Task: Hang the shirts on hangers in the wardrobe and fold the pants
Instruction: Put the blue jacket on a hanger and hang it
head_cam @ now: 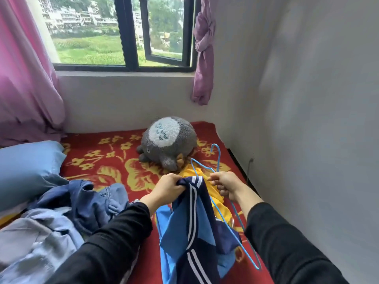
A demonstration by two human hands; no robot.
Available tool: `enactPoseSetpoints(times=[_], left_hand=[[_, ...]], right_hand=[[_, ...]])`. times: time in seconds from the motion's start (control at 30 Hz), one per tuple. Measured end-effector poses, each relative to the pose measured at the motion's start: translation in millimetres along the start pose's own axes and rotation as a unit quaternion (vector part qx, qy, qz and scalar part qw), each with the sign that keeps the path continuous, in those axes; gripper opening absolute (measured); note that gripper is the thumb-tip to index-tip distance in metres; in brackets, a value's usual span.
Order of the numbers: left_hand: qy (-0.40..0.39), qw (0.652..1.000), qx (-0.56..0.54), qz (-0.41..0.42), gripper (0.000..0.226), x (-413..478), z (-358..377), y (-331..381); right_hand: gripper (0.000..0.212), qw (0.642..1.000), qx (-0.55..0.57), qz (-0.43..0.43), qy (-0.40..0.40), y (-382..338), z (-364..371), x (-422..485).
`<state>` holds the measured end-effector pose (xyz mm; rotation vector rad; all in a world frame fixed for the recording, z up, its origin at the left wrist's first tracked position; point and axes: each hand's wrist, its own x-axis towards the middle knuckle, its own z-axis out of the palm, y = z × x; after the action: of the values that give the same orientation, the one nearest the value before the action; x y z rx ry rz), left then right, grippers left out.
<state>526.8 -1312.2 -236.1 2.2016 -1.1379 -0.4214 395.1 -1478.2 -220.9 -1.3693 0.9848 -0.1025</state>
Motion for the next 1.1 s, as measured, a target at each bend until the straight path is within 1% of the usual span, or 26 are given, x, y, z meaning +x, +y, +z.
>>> enactPoseSetpoints(times=[0.03, 0.1, 0.17, 0.23, 0.3, 0.33, 0.37, 0.43, 0.47, 0.53, 0.57, 0.6, 0.63, 0.67, 0.7, 0.77, 0.8, 0.83, 0.87, 0.9, 0.97, 1.0, 1.03, 1.07, 1.1], left_hand=[[0.003, 1.000, 0.014, -0.016, 0.021, 4, -5, 0], [0.018, 0.998, 0.041, -0.051, 0.027, 12, -13, 0], [0.041, 0.994, 0.046, -0.092, 0.032, 17, -16, 5], [0.049, 0.989, 0.014, -0.138, 0.035, 20, -16, 16], [0.048, 0.982, -0.054, -0.172, 0.034, 22, -14, 27], [0.048, 0.978, -0.089, -0.181, 0.032, 22, -14, 34], [0.049, 0.974, -0.119, -0.186, 0.030, 21, -14, 40], [0.066, 0.963, -0.175, -0.195, 0.031, 20, -19, 47], [0.089, 0.953, -0.204, -0.205, 0.034, 19, -24, 47], [0.153, 0.925, -0.260, -0.230, 0.043, 18, -38, 41], [0.180, 0.911, -0.282, -0.242, 0.042, 17, -46, 36], [0.203, 0.901, -0.293, -0.249, 0.035, 16, -56, 31], [0.222, 0.898, -0.285, -0.253, 0.029, 12, -65, 25], [0.239, 0.901, -0.260, -0.253, 0.028, 8, -73, 18], [0.254, 0.906, -0.228, -0.249, 0.030, 4, -81, 11], [0.282, 0.908, -0.190, -0.244, 0.033, -4, -96, 0], [0.293, 0.905, -0.189, -0.245, 0.032, -6, -104, -2], [0.301, 0.898, -0.208, -0.244, 0.029, -8, -114, -2], [0.307, 0.887, -0.251, -0.237, 0.024, -8, -126, 1], [0.303, 0.874, -0.304, -0.228, 0.017, -8, -139, 6], [0.285, 0.856, -0.379, -0.205, 0.006, -9, -171, 17], [0.280, 0.861, -0.381, -0.189, 0.005, -9, -186, 19], [0.277, 0.874, -0.359, -0.173, 0.005, -9, -198, 18], [0.278, 0.891, -0.322, -0.159, 0.005, -10, -206, 13], [0.274, 0.912, -0.269, -0.147, 0.008, -10, -210, 5]], right_hand=[[0.010, 1.000, 0.007, 0.000, 0.011, 7, -1, 0], [0.007, 1.000, 0.021, 0.012, 0.001, 24, 2, -4], [0.014, 0.999, 0.020, 0.028, -0.023, 48, 9, -9], [0.020, 0.998, 0.012, 0.042, -0.041, 73, 23, -15], [0.024, 0.997, 0.015, 0.045, -0.053, 93, 42, -21], [0.024, 0.998, 0.017, 0.039, -0.047, 100, 51, -23], [0.025, 0.999, 0.007, 0.029, -0.026, 105, 59, -25], [0.032, 0.996, -0.078, -0.002, 0.054, 113, 70, -26], [0.032, 0.987, -0.127, -0.013, 0.097, 115, 72, -27], [0.027, 0.970, -0.177, -0.024, 0.163, 113, 69, -28], [0.024, 0.962, -0.200, -0.030, 0.185, 109, 65, -28], [0.022, 0.955, -0.219, -0.031, 0.199, 103, 59, -26], [0.019, 0.951, -0.226, -0.029, 0.210, 96, 53, -25], [0.014, 0.951, -0.218, -0.025, 0.217, 86, 47, -21], [0.011, 0.956, -0.195, -0.021, 0.217, 74, 40, -18], [0.011, 0.969, -0.121, -0.035, 0.214, 42, 29, -15], [0.007, 0.977, -0.061, -0.045, 0.201, 24, 23, -15], [0.013, 0.986, 0.006, -0.043, 0.163, 3, 17, -18], [0.022, 0.993, 0.061, -0.038, 0.097, -18, 11, -23], [0.030, 0.995, 0.091, -0.032, 0.024, -40, 4, -30], [0.043, 0.994, 0.067, -0.026, -0.082, -80, -12, -42], [0.054, 0.993, 0.036, -0.031, -0.108, -97, -21, -43], [0.064, 0.993, 0.010, -0.035, -0.114, -112, -27, -43], [0.068, 0.995, -0.007, -0.046, -0.092, -124, -30, -42], [0.063, 0.997, -0.014, -0.062, -0.043, -132, -30, -36]])
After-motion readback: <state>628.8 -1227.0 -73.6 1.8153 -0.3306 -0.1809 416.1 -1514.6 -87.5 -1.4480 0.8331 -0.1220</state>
